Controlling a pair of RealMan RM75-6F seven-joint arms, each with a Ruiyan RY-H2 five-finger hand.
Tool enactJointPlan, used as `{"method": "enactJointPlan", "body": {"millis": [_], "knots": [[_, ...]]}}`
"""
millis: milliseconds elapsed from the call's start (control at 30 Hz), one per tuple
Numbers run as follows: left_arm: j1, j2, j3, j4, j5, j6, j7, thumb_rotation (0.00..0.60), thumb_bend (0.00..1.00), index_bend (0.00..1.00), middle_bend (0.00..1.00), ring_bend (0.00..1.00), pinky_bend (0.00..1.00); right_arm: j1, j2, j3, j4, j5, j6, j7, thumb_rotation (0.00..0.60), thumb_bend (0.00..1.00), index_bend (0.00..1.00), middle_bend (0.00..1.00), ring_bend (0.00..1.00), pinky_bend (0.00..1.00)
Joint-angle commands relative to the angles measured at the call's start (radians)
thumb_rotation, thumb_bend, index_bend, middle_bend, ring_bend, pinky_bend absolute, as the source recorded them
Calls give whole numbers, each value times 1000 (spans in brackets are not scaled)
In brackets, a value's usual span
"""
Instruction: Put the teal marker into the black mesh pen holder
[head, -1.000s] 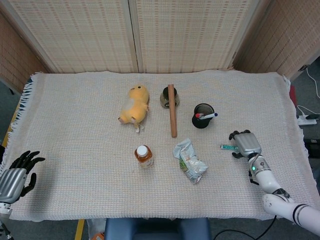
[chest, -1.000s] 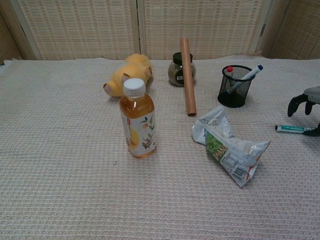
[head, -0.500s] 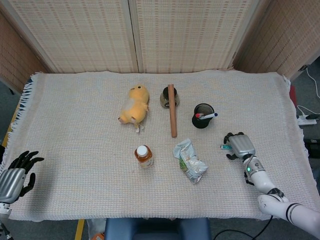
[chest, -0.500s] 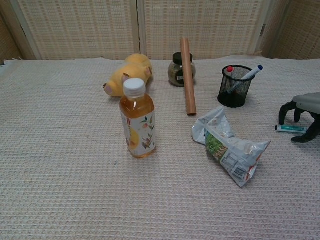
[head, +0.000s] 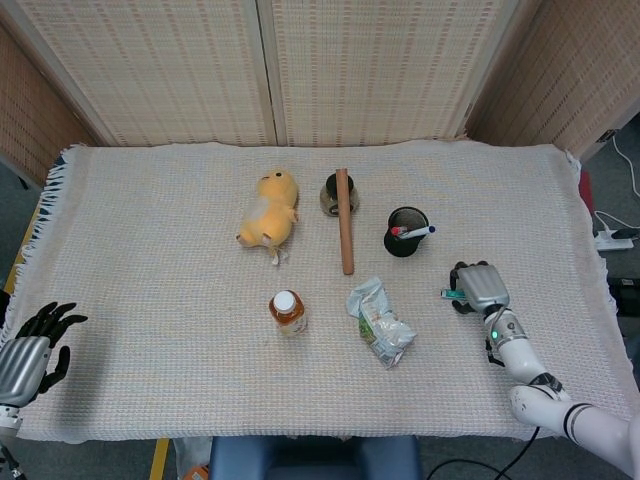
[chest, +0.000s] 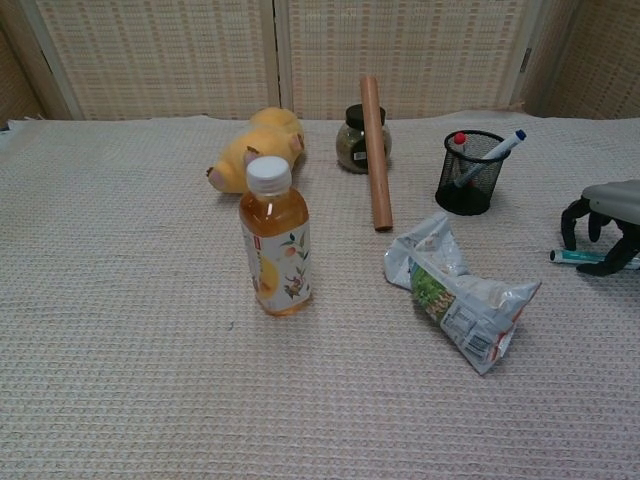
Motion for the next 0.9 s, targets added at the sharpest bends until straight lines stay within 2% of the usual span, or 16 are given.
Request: {"method": "enactJointPlan", "body": {"millis": [33,333,433,600,767,900], "knots": [[-1,-1,0,1,-2,-3,1,600,632,255,93,13,136,2,-9,-4,11,-2,0,-5,600,252,554,297,374,280],[0,0,-1,4,-1,-2,-5,600,632,255,93,13,137,-2,-10,2,5,-14,23,10,600,273,589,310,387,291],[-1,-1,0,6,1,-2,-6,600,633,255,93,14,137,-15,26,11,-62,-46,70,35,600,281,599,310,387,291],[1,0,-1,4,2,1,-7,600,633,255,93,13,136,-48,129,37,-236,-111,190,72,600,284,601,312,388,291],[2,2,1,-2,8,5,-1,600,632,255,93,13,137,-71,230,88,-413,-184,291,174,600,285,603,314,393,296],[4,3,1,-7,12,13,4,600,632,255,93,13,137,-68,260,135,-470,-235,348,267,600,293,614,324,413,319]]}}
